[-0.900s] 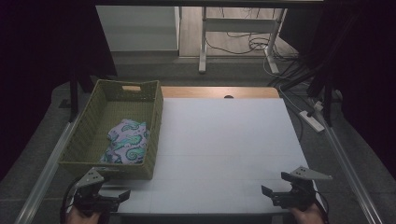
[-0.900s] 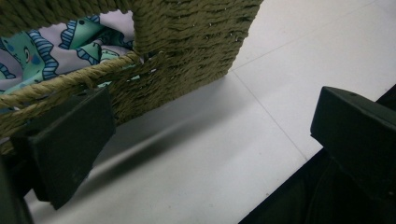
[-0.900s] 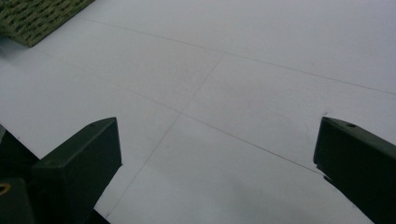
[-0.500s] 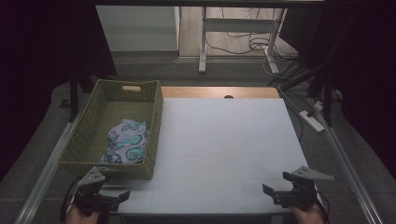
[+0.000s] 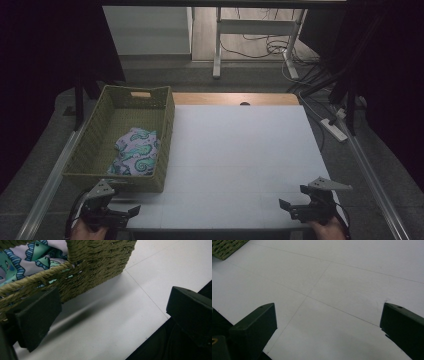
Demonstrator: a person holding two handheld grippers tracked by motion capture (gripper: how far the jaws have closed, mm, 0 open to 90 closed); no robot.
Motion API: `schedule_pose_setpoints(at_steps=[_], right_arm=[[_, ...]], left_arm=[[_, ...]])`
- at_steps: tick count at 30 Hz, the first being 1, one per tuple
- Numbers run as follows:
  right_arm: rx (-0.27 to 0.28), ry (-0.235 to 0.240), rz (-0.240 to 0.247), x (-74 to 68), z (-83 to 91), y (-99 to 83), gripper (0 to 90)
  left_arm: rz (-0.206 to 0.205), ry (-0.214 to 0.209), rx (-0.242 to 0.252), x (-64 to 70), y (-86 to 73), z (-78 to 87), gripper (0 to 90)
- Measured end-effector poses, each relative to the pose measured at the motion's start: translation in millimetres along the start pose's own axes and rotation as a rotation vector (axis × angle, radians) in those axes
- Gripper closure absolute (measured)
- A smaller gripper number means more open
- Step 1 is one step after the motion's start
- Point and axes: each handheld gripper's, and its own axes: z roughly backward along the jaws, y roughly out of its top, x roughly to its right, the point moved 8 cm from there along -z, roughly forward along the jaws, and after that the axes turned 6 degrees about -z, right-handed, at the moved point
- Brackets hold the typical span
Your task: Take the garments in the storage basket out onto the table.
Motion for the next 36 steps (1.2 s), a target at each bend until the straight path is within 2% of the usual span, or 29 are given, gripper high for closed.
schedule_pose_setpoints(at_steps=[2, 5, 8, 14, 25, 30, 32, 36], right_arm=[[-0.005, 0.003, -0.003, -0.1, -0.2, -0.2, 1.0], [-0.008, 0.011, 0.003, -0.8, -0.5, -0.5, 1.0], [-0.009, 0.013, 0.002, -0.9, -0.5, -0.5, 1.0], [-0.014, 0.021, 0.002, -1.1, -1.1, -0.8, 1.0], [-0.026, 0.021, 0.007, -1.6, -2.2, -1.6, 1.0], [-0.030, 0.024, 0.007, -1.6, -2.5, -1.8, 1.1], [-0.032, 0.024, 0.007, -1.7, -2.7, -2.0, 1.0], [-0.033, 0.024, 0.007, -1.6, -2.8, -2.0, 1.1]], left_arm=[[-0.002, -0.004, 0.003, 0.2, 0.2, 0.2, 0.0], [-0.010, -0.033, 0.022, 1.0, 2.0, 2.9, 0.0], [-0.017, -0.032, 0.028, 0.6, 2.4, 3.6, 0.0], [-0.039, -0.033, 0.005, -0.3, 1.5, 3.9, 0.0], [-0.064, -0.053, 0.026, 1.6, 6.9, 8.3, 0.0], [-0.081, -0.057, 0.048, 3.4, 12.5, 12.1, 0.0], [-0.091, -0.074, 0.059, 5.5, 16.0, 13.6, 0.0], [-0.109, -0.075, 0.061, 7.9, 19.8, 15.2, 0.0]])
